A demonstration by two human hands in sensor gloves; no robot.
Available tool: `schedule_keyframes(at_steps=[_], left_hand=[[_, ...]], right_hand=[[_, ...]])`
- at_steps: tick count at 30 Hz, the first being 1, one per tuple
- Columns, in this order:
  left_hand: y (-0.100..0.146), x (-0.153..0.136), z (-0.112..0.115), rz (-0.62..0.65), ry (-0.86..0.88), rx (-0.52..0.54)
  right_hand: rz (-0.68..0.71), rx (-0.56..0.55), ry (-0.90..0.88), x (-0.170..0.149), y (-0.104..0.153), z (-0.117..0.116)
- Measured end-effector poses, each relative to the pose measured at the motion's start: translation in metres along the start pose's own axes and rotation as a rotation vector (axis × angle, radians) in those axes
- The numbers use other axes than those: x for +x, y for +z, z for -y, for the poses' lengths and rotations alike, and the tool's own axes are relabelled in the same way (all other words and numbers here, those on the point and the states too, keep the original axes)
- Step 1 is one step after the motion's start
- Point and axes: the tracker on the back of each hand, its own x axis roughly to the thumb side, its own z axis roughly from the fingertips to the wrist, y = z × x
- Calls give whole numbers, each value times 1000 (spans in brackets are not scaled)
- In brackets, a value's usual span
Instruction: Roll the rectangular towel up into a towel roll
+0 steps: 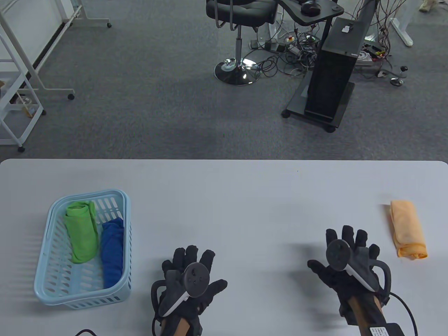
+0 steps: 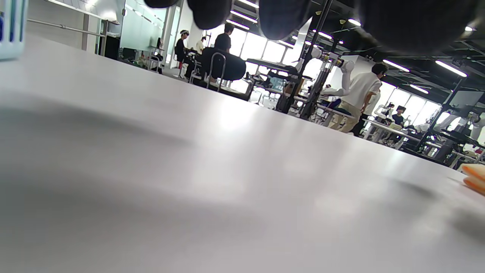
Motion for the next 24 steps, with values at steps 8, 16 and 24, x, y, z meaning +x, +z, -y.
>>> schedule_keyframes(at_steps=[8,16,24], left_hand=[[0,0,1,-4,2,3],[6,2,-19,-32,49,95],[-1,-3,-135,-140,156,287]], right_hand=[[180,-181,-78,31,30,-17],[207,-176,-99,31,27,-27],[207,-138,-112,31,24,-29]])
